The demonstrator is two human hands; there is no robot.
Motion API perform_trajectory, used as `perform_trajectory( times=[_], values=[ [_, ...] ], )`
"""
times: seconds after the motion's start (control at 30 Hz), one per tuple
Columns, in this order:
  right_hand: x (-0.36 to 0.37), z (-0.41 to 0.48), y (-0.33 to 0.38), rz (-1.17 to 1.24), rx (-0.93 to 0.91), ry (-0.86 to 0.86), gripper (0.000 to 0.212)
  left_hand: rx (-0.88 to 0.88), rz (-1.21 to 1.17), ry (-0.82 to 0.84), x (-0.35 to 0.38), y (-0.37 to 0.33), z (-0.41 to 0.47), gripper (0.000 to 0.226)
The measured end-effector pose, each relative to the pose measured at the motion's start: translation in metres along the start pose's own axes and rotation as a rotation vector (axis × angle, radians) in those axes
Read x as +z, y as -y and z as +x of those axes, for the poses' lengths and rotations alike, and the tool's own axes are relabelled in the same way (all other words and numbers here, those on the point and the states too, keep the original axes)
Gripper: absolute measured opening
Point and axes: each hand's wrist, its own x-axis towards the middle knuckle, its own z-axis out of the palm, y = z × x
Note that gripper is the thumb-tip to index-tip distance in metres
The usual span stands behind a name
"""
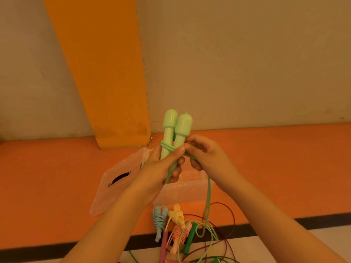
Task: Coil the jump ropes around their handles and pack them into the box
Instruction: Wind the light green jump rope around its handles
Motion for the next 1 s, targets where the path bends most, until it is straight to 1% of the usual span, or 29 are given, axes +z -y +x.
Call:
perform_trajectory(
  times=[0.07, 0.1, 0.2, 0.3, 0.37, 0.4, 0.47, 0.53, 0.57, 0.63, 0.7, 0.77, 0.87, 0.9, 1.0],
  values=[
    [-0.003, 0.001, -0.005, -0.018, 0.006, -0.084, 0.011, 0.031, 0.119, -0.055, -0.001, 0.001, 0.001, 0.03],
    [-0.004, 0.001, -0.006, -0.01, 0.02, -0.103, 0.013, 0.039, 0.138, -0.065, -0.001, 0.001, 0.001, 0.028],
    [-0.004, -0.001, -0.006, -0.044, 0.06, -0.046, 0.014, 0.067, 0.138, -0.071, -0.001, 0.001, 0.001, 0.02],
    [-0.006, -0.003, -0.002, -0.209, 0.074, 0.036, 0.003, 0.085, 0.175, -0.127, -0.004, 0.002, 0.004, 0.019],
    [-0.011, -0.002, -0.006, -0.401, 0.078, 0.078, 0.016, 0.099, 0.213, -0.167, -0.008, 0.004, 0.006, 0.017],
    [-0.014, -0.001, -0.009, -0.498, 0.076, 0.086, 0.019, 0.111, 0.245, -0.186, -0.01, 0.003, 0.007, 0.016],
    [-0.018, 0.0, -0.013, -0.583, 0.053, 0.058, 0.018, 0.14, 0.326, -0.22, -0.015, 0.004, 0.008, 0.016],
    [-0.019, 0.002, -0.015, -0.618, -0.015, 0.005, 0.016, 0.155, 0.403, -0.227, -0.02, 0.004, 0.008, 0.015],
    [-0.019, 0.002, -0.015, -0.659, -0.085, -0.017, 0.011, 0.158, 0.448, -0.217, -0.021, 0.004, 0.007, 0.016],
    [-0.019, 0.003, -0.015, -0.768, -0.28, -0.045, 0.002, 0.149, 0.536, -0.166, -0.022, 0.004, 0.006, 0.019],
    [-0.017, 0.003, -0.017, -0.823, -0.428, -0.05, 0.01, 0.12, 0.59, -0.104, -0.023, 0.002, 0.006, 0.024],
    [-0.016, 0.005, -0.019, -0.833, -0.512, -0.048, 0.011, 0.101, 0.654, -0.054, -0.025, 0.0, 0.007, 0.024],
    [-0.014, 0.007, -0.021, -0.88, -0.601, 0.003, 0.009, 0.081, 0.781, 0.017, -0.025, -0.001, 0.007, 0.021],
    [-0.014, 0.008, -0.021, -0.889, -0.618, 0.026, 0.008, 0.082, 0.817, 0.032, -0.026, -0.001, 0.007, 0.024],
    [-0.012, 0.008, -0.02, -0.895, -0.617, 0.068, 0.013, 0.059, 0.875, 0.061, -0.028, 0.002, 0.006, 0.03]
  ],
)
